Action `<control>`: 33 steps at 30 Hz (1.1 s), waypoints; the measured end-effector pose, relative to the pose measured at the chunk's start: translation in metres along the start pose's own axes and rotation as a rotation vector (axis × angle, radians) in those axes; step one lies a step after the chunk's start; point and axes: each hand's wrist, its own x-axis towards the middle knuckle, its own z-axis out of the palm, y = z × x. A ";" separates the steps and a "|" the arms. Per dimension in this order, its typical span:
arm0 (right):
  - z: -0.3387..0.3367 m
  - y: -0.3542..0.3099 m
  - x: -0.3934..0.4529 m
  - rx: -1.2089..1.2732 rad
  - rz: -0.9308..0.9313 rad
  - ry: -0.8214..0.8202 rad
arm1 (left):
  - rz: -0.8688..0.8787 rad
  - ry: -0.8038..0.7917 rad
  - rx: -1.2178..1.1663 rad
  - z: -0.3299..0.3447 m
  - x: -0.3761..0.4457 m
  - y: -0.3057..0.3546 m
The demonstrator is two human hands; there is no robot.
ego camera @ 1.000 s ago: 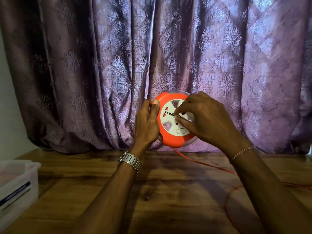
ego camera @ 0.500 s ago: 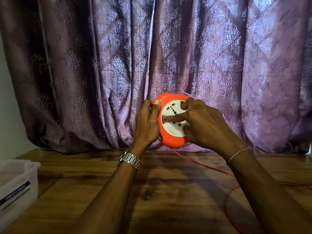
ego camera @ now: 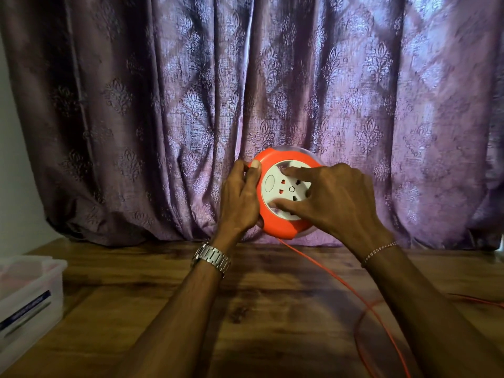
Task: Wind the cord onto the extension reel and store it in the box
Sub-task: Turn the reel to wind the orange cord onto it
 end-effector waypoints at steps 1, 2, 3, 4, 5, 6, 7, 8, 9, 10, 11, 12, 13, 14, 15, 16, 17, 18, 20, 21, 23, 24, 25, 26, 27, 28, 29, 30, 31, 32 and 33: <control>-0.001 0.000 0.000 -0.020 -0.016 -0.008 | 0.001 0.002 0.002 0.000 0.000 0.000; -0.003 0.001 0.001 -0.037 -0.047 -0.011 | 0.002 0.005 0.003 0.000 0.000 0.001; -0.006 0.001 0.002 -0.050 -0.084 -0.003 | 0.002 0.007 0.003 -0.001 0.000 0.001; -0.008 0.002 0.002 -0.048 -0.121 0.019 | 0.001 0.007 0.005 -0.001 0.000 0.001; -0.011 0.003 0.003 -0.018 -0.163 0.038 | 0.001 0.007 0.009 -0.001 0.000 0.001; -0.013 0.004 0.004 0.033 -0.215 0.032 | 0.003 0.008 0.018 -0.001 0.000 0.002; -0.015 0.006 0.005 0.087 -0.272 -0.013 | 0.007 0.009 0.028 -0.001 0.000 0.002; -0.016 0.008 0.006 0.122 -0.325 -0.090 | 0.012 0.008 0.038 -0.002 0.000 0.003; -0.015 0.009 0.006 0.136 -0.367 -0.185 | 0.016 0.006 0.046 -0.002 0.000 0.004; -0.016 0.008 0.006 0.131 -0.391 -0.270 | 0.020 0.002 0.055 -0.001 0.000 0.005; -0.016 0.008 0.005 0.105 -0.393 -0.324 | 0.024 -0.001 0.066 -0.001 0.000 0.005; -0.016 0.007 0.005 0.067 -0.394 -0.348 | 0.029 -0.003 0.075 -0.001 -0.001 0.005; -0.016 0.006 0.004 0.023 -0.396 -0.348 | 0.031 -0.003 0.077 -0.001 -0.001 0.005; -0.015 0.005 0.003 -0.020 -0.397 -0.332 | 0.032 -0.001 0.075 -0.001 -0.001 0.004; -0.015 0.005 0.003 -0.056 -0.390 -0.305 | 0.031 -0.001 0.074 -0.001 -0.001 0.004; -0.014 0.004 0.002 -0.080 -0.378 -0.277 | 0.029 -0.001 0.074 -0.001 -0.002 0.004; -0.014 0.004 0.001 -0.090 -0.368 -0.255 | 0.027 -0.003 0.074 -0.001 -0.002 0.004; -0.012 0.004 0.001 -0.095 -0.354 -0.236 | 0.026 -0.003 0.070 -0.001 -0.002 0.003; -0.010 0.003 0.000 -0.078 -0.295 -0.222 | 0.017 0.000 0.049 -0.002 -0.001 0.003; -0.009 0.003 0.000 -0.068 -0.266 -0.221 | 0.013 0.000 0.043 -0.002 -0.001 0.003; -0.008 0.002 -0.001 -0.086 -0.221 -0.211 | 0.017 -0.001 0.055 -0.001 -0.001 0.002; -0.008 0.002 -0.002 -0.089 -0.196 -0.195 | 0.021 0.001 0.069 -0.001 -0.002 0.003; -0.008 0.002 -0.002 -0.079 -0.167 -0.176 | 0.023 0.004 0.084 0.000 -0.002 0.003; -0.007 0.002 -0.002 -0.060 -0.139 -0.156 | 0.023 0.006 0.092 0.000 -0.003 0.003; -0.006 0.002 -0.003 -0.036 -0.109 -0.134 | 0.020 0.009 0.091 0.000 -0.003 0.002; -0.004 0.001 -0.003 -0.009 -0.084 -0.110 | 0.018 0.010 0.085 0.001 -0.003 0.002; -0.002 0.000 -0.004 0.012 -0.058 -0.092 | 0.016 0.009 0.076 0.001 -0.003 0.002; 0.000 -0.001 -0.004 0.025 -0.035 -0.076 | 0.015 0.006 0.067 0.000 -0.003 0.003; 0.001 -0.002 -0.004 0.033 -0.011 -0.060 | 0.017 0.003 0.061 0.000 -0.002 0.003; 0.002 -0.003 -0.003 0.037 0.008 -0.043 | 0.018 0.001 0.057 0.000 -0.002 0.003; 0.003 -0.004 -0.003 0.035 0.025 -0.031 | 0.017 0.000 0.055 -0.001 -0.002 0.003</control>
